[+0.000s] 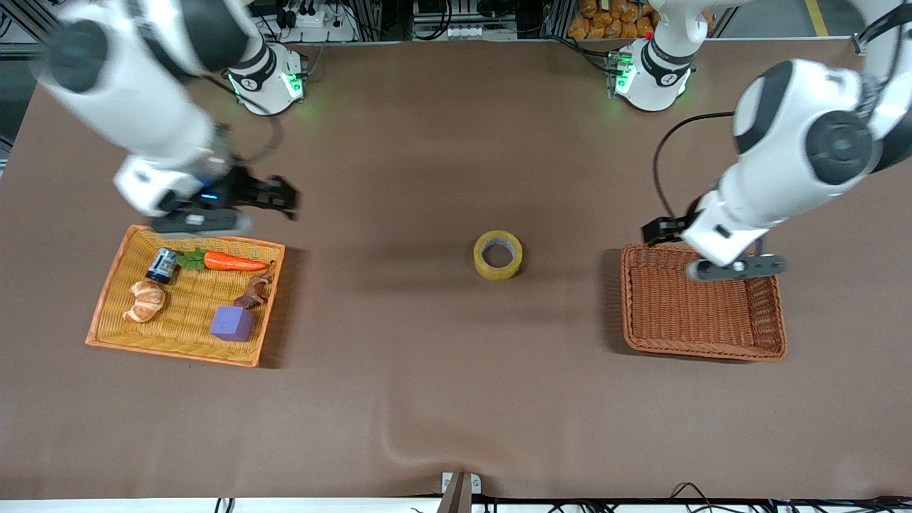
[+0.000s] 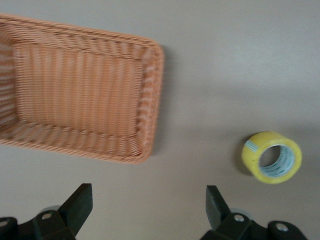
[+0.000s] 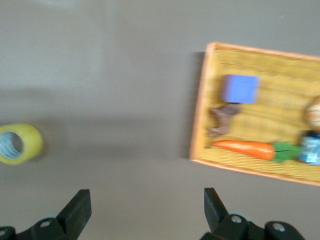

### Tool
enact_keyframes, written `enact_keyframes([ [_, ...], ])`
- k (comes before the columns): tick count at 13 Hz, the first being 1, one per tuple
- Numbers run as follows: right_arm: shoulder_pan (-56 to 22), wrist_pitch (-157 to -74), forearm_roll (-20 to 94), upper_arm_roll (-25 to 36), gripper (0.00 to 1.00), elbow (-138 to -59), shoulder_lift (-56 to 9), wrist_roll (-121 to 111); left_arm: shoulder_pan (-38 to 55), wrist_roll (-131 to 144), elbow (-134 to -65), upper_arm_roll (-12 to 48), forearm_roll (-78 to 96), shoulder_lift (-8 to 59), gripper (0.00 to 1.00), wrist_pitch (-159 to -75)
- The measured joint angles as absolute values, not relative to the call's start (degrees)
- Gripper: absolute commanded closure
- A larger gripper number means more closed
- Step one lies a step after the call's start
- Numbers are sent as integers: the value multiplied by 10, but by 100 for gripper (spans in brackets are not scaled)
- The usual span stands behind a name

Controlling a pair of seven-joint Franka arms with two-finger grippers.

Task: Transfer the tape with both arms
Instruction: 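Lower the left gripper onto the tape while the right gripper withdraws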

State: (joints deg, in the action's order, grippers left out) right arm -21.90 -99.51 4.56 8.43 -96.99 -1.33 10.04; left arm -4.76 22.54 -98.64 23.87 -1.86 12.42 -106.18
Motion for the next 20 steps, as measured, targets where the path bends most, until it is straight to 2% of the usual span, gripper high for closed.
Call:
enact_keyframes([
  [2, -136, -973, 31, 74, 0, -969, 7, 27, -22, 230, -1019, 240, -19, 151, 0, -1131],
  [4, -88, -971, 9, 76, 0, -968, 11, -34, 6, 257, -1029, 240, -19, 197, 0, -1192],
  [7, -68, -955, 8, 134, 0, -965, 11, -116, 62, 320, -1022, 240, -19, 254, 0, -1258],
  [12, -60, -933, 8, 133, 0, -957, 12, -82, 128, 453, -1016, 238, -103, 327, 0, -1283],
  [15, -60, -931, 8, 131, 0, -956, 12, -78, 152, 526, -1013, 237, -124, 376, 11, -1340],
  [16, -60, -931, 8, 132, 0, -955, 12, -78, 158, 538, -1011, 237, -125, 387, 20, -1350],
  [17, -60, -931, 8, 131, 0, -954, 12, -78, 162, 544, -1007, 237, -125, 392, 45, -1356],
  [18, -60, -931, 8, 131, 0, -952, 12, -78, 164, 545, -1006, 236, -125, 393, 78, -1356],
  [19, -60, -931, 8, 131, 0, -950, 12, -78, 164, 549, -1005, 236, -125, 393, 98, -1356],
  [20, -60, -931, 8, 132, 0, -948, 12, -78, 164, 551, -1004, 236, -125, 393, 100, -1354],
])
